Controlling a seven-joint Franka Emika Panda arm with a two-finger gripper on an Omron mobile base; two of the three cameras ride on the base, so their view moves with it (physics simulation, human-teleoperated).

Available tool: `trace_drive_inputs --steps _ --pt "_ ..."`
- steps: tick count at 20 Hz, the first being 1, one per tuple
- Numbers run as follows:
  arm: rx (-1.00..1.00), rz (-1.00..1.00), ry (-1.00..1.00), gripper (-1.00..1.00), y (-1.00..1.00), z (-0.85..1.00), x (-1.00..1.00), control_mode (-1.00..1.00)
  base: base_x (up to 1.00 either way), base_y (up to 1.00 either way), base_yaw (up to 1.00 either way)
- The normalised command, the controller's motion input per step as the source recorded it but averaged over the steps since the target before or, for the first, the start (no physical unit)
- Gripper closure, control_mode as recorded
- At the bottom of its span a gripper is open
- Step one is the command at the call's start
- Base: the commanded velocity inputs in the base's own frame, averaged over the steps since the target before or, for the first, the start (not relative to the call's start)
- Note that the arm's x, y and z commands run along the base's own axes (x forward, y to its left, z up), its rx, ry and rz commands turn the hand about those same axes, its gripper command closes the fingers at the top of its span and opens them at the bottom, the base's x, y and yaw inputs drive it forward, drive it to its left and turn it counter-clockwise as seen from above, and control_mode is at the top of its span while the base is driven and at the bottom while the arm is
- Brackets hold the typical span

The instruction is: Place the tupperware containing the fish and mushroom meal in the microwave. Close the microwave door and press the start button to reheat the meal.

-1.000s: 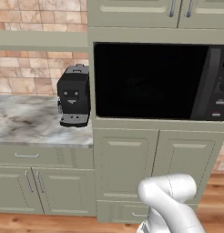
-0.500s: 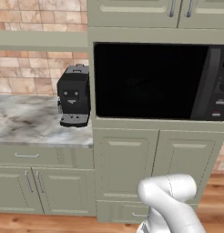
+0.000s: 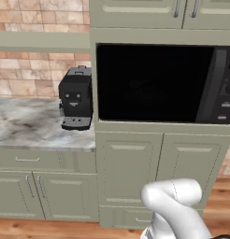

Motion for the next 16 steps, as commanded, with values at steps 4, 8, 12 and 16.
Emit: trace_drive_inputs --steps 4,8,12,16 --pt "0.0 0.0 0.0 1.0 -0.17 -0.02 0.18 -1.0 0.0 0.0 0.0" --pt "0.0 0.0 0.0 1.0 -0.07 -0.06 0.2 -1.0 0.0 0.0 0.0" --pt "0.0 0.0 0.0 1.0 0.0 -0.11 0.21 -1.0 0.0 0.0 0.0" --pt "0.0 0.0 0.0 1.0 0.0 -0.1 0.24 -1.0 0.0 0.0 0.0"
